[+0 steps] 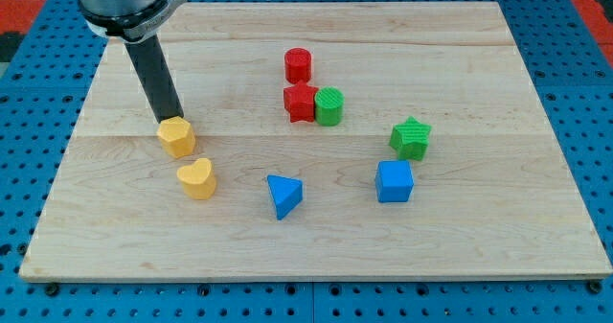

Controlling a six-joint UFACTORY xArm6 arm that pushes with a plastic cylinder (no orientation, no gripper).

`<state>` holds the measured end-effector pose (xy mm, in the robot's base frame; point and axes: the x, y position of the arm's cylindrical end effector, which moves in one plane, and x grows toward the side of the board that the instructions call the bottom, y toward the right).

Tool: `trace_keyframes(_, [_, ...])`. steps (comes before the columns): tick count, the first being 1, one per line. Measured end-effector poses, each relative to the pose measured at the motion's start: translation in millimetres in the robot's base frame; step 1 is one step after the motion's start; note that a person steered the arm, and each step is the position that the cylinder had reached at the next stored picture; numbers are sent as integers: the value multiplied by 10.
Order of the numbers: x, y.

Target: Move the red circle to the top left of the red star

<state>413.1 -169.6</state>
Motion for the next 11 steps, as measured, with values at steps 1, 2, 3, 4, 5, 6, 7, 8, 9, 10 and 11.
trace_keyframes(1, [-495, 138])
trace_keyframes(2, [-1164, 752])
trace_keyframes(3, [-1476, 1580])
trace_keyframes(4, [-1432, 2229])
trace_keyframes(5, [-1281, 2095])
trace_keyframes(6, [-1219, 1305])
trace_keyframes(7, [-1142, 1155])
trace_keyframes(8, [-1470, 1515])
trace_keyframes(9, [-1093, 1777])
trace_keyframes(10, [-951, 1223])
trace_keyframes(11, [-796, 549])
